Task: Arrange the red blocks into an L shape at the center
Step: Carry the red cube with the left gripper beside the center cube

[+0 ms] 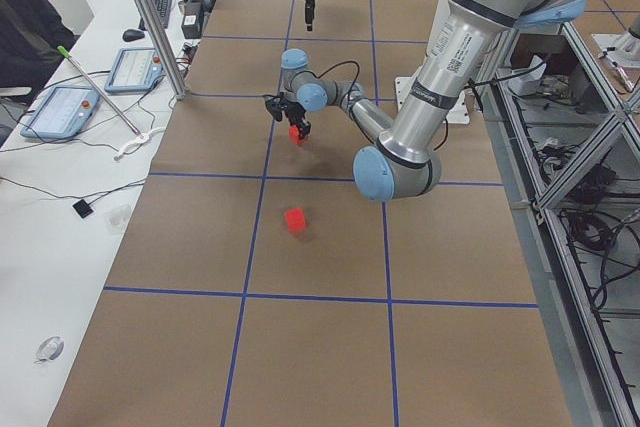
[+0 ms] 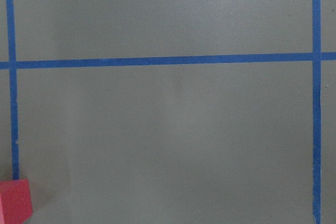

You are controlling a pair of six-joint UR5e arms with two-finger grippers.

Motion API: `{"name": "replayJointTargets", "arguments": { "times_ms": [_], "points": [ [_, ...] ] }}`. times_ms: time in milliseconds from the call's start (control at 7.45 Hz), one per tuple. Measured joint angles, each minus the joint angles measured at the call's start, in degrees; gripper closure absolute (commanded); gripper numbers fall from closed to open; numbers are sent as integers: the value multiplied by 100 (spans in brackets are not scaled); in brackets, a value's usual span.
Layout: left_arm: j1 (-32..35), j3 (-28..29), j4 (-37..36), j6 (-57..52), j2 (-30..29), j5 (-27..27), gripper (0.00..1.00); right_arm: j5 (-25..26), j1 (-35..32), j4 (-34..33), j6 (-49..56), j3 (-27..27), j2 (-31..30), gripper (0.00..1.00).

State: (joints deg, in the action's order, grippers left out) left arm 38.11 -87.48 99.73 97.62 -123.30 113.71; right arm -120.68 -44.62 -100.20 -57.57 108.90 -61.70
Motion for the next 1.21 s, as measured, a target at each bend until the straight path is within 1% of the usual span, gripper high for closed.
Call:
{"name": "replayJointTargets", "arguments": {
  "times_ms": [268,537,805,1208],
  "points": [
    [8,-32,-42,-633,-187,-41,100,6,-2,0,0,-1,0,0],
    [-15,-29,-74,-1659,-504,-53,100,14,-8,0,4,12,-32,0],
    [-151,110,-131,-2428,-826,-61,100,12,-27,80,15,38,-185,0],
    [-265,988,-153,-3145,-1560,-89,100,8,-49,260,18,52,-378,0]
  ]
}}
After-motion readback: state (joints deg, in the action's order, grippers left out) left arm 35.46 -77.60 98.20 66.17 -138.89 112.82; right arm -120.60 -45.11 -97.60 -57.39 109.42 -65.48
